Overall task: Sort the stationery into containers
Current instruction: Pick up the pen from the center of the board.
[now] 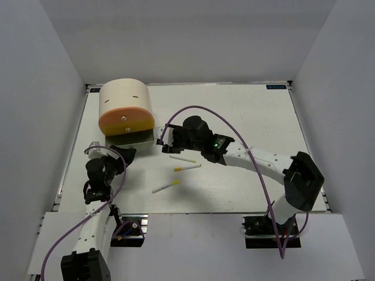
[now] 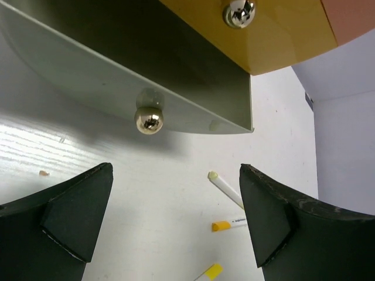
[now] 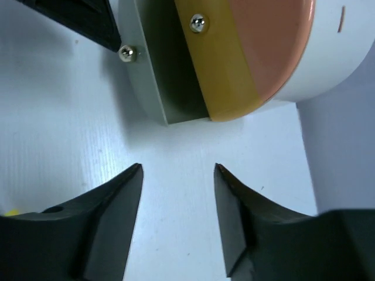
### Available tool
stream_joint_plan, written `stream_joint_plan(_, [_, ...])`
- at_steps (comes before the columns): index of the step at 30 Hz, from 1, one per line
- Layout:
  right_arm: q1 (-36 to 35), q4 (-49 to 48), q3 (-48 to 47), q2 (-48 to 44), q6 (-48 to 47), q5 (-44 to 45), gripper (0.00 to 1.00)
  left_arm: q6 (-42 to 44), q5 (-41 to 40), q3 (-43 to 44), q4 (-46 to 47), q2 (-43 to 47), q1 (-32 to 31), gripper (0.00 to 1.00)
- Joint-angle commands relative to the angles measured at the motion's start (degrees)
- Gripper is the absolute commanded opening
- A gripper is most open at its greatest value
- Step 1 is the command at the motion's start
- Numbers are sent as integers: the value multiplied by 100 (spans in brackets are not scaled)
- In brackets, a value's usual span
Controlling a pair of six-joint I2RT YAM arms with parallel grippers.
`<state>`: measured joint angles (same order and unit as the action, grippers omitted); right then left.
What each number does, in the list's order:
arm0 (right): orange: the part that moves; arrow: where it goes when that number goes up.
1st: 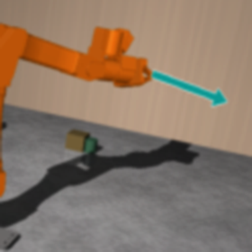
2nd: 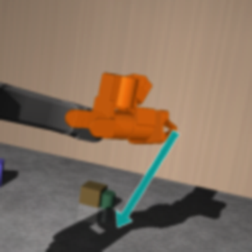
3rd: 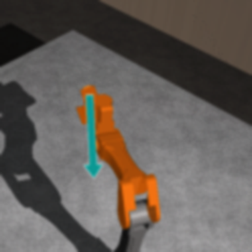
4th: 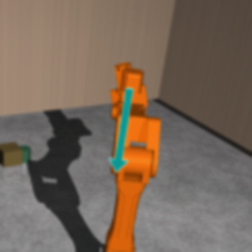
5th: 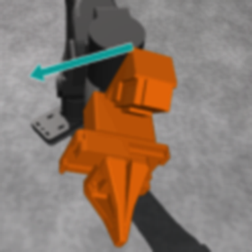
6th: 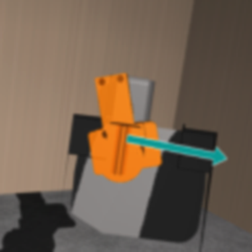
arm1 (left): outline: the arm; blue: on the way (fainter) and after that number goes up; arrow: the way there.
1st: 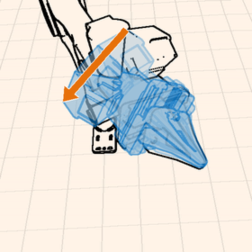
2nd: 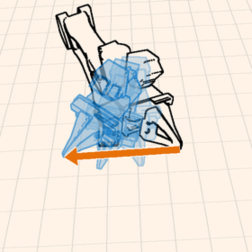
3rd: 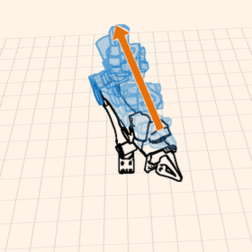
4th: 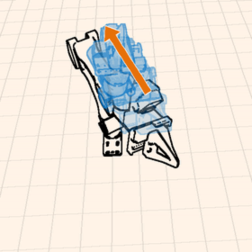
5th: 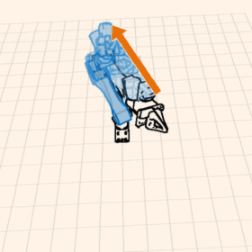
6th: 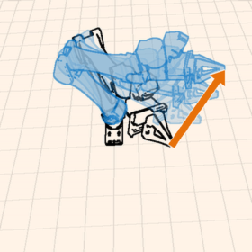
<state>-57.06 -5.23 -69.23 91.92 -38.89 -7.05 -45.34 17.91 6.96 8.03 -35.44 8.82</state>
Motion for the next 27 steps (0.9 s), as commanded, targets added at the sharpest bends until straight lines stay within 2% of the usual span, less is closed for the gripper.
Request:
stream_joint_plan(1, [63, 233, 164, -376, 154, -182, 60, 236, 89, 253, -671, 247, -21, 99])
stream_joint_plan(2, [89, 512, 199, -394, 137, -261, 64, 297, 90, 305, -750, 370, -21, 99])
stream_joint_plan(7, [265, 1524, 269, -412, 242, -657, 69, 561, 590, 832, -1408, 564, -21, 99])
stream_joint_plan(10, [396, 1718, 497, -368, 233, -798, 70, 886, 915, 1368, -1934, 565, -21, 99])
stream_joint_plan(14, [590, 1833, 578, -34, 163, -859, 70, 1579, 1196, 2297, -2700, 565, -21, 99])
stream_joint_plan(17, [731, 1973, 341, 457, 180, -921, 70, 2449, 1250, 2880, -3386, 565, -21, 99])
stream_joint_plan(19, [801, 2149, -45, 912, 180, -965, 72, 2574, 1250, 2881, -3387, 731, -82, 99])
stream_joint_plan(22, [819, 2386, -555, 1467, 163, -956, 72, 2574, 1671, 2627, -2984, 1135, -82, 99])
stream_joint_plan(27, [907, 2378, -1082, 1987, 277, -877, 72, 2574, 1593, 2565, -2983, 1548, -82, 99])
